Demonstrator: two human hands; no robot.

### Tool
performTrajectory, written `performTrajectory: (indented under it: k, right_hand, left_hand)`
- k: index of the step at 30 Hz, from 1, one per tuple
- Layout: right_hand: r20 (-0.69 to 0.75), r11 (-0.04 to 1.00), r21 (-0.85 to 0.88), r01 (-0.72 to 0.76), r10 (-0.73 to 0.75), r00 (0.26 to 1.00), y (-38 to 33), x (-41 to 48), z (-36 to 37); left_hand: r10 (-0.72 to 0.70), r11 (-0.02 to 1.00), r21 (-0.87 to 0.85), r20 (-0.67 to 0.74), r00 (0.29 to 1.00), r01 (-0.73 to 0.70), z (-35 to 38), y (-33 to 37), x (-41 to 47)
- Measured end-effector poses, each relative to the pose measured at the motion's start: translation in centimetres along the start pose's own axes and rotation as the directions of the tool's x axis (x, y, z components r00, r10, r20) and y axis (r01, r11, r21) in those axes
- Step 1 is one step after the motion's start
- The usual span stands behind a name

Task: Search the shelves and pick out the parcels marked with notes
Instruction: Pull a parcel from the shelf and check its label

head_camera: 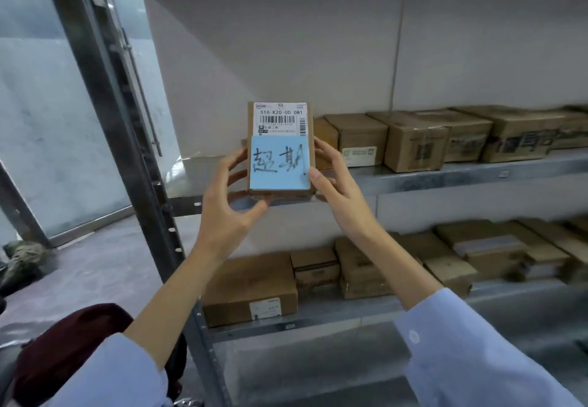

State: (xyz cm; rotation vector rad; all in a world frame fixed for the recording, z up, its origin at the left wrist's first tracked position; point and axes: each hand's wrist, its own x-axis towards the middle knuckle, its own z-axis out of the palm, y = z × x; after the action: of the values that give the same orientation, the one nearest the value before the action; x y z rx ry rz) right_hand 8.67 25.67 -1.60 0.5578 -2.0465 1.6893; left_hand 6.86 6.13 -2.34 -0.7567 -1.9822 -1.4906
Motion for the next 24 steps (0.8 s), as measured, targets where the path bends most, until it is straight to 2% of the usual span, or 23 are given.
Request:
performTrajectory:
  k: [8,13,17,24]
  right_hand:
    - [-0.169,0.997,-0.019,-0.081,0.077,0.983,0.9,-6.9,-7.4]
    - [-0.307,0.984,0.029,-0.177,0.177,0.935,1.2,-13.5,-13.0]
    - [-0.435,0.956,-0.031,-0.291,0.25,0.865,1.3,-19.5,-18.0]
    - [-0.627,0.898,-0.015,-0.44,0.334,0.704,-0.9,-32.0,-28.3]
  left_hand:
    - [0.055,0.998,-0.009,0.204,0.977,-0.055,8.6,0.9,-2.5]
    - [0.052,0.999,-0.022,0.394,0.918,-0.047,15.8,2.8,-5.2]
    - [0.091,0.996,-0.04,0.523,0.847,-0.082,22.3,4.3,-7.9]
    - [0.185,0.982,-0.155,0.68,0.71,-0.107,35.2,11.0,-14.4]
